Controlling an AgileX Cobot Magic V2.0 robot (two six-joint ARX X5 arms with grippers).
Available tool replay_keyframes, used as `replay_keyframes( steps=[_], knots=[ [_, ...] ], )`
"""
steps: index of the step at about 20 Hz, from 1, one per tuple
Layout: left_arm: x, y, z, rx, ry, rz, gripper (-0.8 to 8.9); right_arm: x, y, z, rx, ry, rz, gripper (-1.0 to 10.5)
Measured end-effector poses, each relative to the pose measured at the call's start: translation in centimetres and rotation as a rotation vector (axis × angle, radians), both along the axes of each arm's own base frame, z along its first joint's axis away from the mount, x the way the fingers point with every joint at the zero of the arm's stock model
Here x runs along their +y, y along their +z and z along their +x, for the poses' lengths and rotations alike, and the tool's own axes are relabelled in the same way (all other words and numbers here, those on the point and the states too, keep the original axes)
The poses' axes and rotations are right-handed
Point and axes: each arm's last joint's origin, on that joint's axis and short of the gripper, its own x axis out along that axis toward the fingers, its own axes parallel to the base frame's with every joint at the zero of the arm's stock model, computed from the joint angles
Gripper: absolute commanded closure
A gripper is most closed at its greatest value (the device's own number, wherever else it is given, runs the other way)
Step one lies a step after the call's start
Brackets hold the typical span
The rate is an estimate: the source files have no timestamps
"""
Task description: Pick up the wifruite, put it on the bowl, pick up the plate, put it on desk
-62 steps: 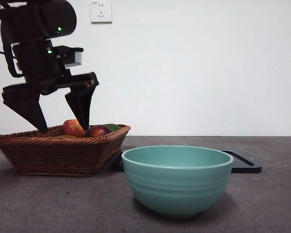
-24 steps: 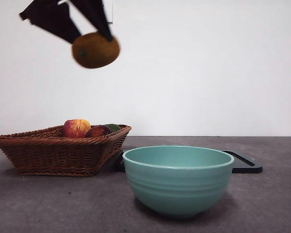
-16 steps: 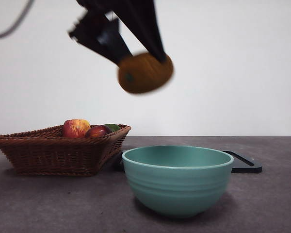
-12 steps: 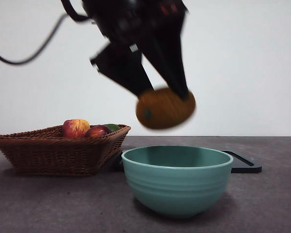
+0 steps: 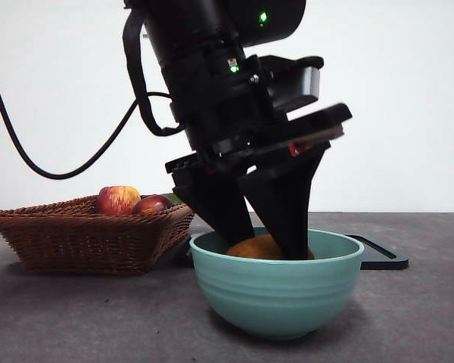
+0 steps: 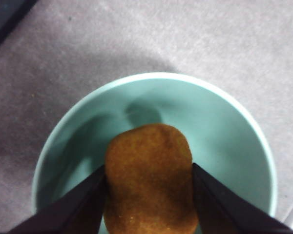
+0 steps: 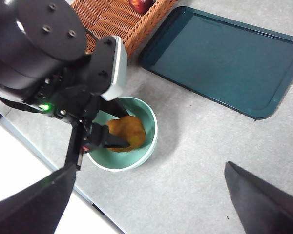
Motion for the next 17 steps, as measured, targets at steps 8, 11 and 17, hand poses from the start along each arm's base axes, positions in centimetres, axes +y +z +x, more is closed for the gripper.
replay_keyframes(
  steps=[8,11,17],
  knots=[
    [-0.3,-0.1,-0.3,-0.001,-0.008,-0.004,4.88,0.0,0.0,0.0,0.000,0.000,0.000,4.6],
    [-0.1,0.8,-0.5,-0.013,-0.006,-0.024,4.89,0.0,0.0,0.0,0.000,0.000,0.000,4.6],
    [3.4,7.9,-0.9,-0.135,0.059,-0.214,4.88,0.0,0.0,0.0,0.000,0.000,0.000,4.6]
  ],
)
